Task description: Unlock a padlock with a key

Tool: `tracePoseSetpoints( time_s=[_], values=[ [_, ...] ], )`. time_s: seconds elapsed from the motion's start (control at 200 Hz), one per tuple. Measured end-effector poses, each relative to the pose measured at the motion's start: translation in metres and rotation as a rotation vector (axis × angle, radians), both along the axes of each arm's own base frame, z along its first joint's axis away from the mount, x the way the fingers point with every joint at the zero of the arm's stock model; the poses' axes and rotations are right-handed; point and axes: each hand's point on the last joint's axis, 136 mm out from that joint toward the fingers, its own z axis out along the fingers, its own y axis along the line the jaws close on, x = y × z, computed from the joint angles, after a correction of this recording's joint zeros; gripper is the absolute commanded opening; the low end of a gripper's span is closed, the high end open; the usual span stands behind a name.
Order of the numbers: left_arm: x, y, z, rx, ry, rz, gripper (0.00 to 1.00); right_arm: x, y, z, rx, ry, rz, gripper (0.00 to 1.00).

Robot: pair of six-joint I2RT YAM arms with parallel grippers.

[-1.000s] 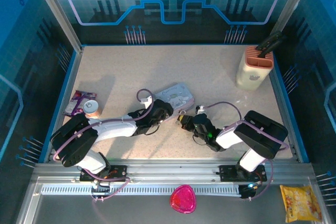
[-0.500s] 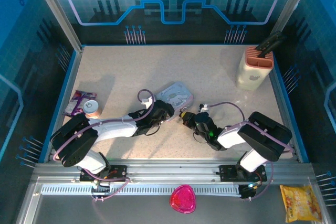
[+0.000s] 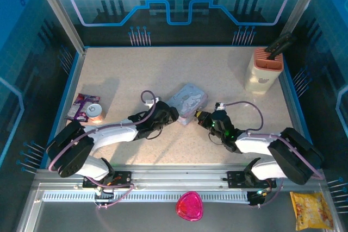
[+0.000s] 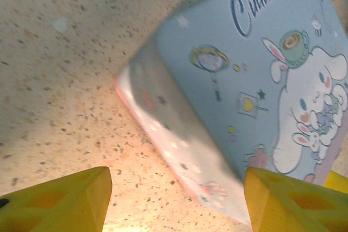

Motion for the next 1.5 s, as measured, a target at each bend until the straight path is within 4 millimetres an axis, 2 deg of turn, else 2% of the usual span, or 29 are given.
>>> tracePoseSetpoints(
  time_s=[0.245, 0.43, 0.59, 0.66, 1.131, 1.281, 1.501],
  values=[
    [-0.002, 0.008, 0.015, 0.057, -0.052, -0.062, 0.68, -0.006, -0.018, 0.0, -0.12, 0.01, 0.072, 0.0],
    [-0.002, 0.001, 0.002, 0.089, -0.007, -0.092, 0.68, -0.012, -0.008, -0.022, -0.149, 0.078, 0.152, 0.0],
    [0.0, -0.013, -0.009, 0.127, 0.041, -0.11, 0.69, -0.01, -0.002, -0.023, -0.19, 0.098, 0.194, 0.0],
    [0.002, -0.016, -0.008, 0.127, 0.039, -0.11, 0.69, -0.011, -0.003, -0.024, -0.224, 0.11, 0.202, 0.0],
    [0.009, -0.021, -0.009, 0.141, 0.047, -0.103, 0.68, -0.008, -0.015, -0.028, -0.445, 0.161, 0.209, 0.0],
    [0.01, -0.026, -0.011, 0.12, 0.045, -0.093, 0.68, -0.007, -0.012, -0.037, -0.398, 0.181, 0.189, 0.0],
    [0.011, -0.032, -0.011, 0.1, 0.042, -0.088, 0.68, -0.005, -0.01, -0.038, -0.234, 0.181, 0.105, 0.0]
  ],
)
